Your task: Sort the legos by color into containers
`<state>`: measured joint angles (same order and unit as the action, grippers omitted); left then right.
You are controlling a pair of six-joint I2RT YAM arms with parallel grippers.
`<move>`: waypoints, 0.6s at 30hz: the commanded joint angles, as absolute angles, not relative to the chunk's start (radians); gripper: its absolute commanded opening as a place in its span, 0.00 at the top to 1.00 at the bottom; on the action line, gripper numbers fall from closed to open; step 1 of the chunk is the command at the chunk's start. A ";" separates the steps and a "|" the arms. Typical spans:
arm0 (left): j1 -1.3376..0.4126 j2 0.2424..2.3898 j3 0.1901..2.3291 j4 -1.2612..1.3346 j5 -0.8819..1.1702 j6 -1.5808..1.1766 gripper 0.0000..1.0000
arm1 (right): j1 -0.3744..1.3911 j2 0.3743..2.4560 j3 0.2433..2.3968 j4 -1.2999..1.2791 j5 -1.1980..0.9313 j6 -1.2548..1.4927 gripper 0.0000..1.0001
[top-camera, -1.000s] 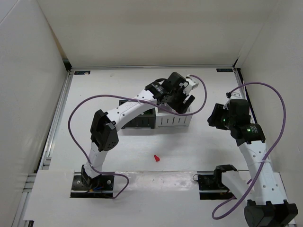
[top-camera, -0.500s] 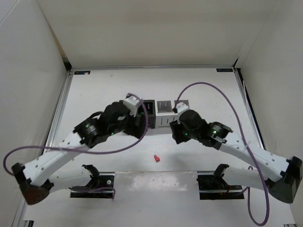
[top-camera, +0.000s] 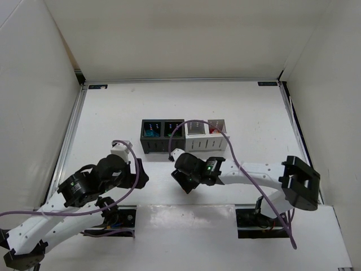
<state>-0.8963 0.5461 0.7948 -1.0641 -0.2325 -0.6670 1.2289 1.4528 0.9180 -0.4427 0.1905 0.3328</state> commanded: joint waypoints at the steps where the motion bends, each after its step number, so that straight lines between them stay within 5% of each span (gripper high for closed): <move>1: -0.900 0.577 0.802 -1.091 -0.239 -0.697 0.00 | 1.236 1.492 0.913 -0.345 0.176 0.367 0.40; 13: -0.902 0.634 0.824 -1.075 -0.227 -0.663 0.00 | 1.250 1.624 0.874 -0.278 0.183 0.400 0.48; 18: -0.902 0.630 0.822 -1.078 -0.232 -0.675 0.00 | 1.269 1.623 0.859 -0.293 0.212 0.417 0.75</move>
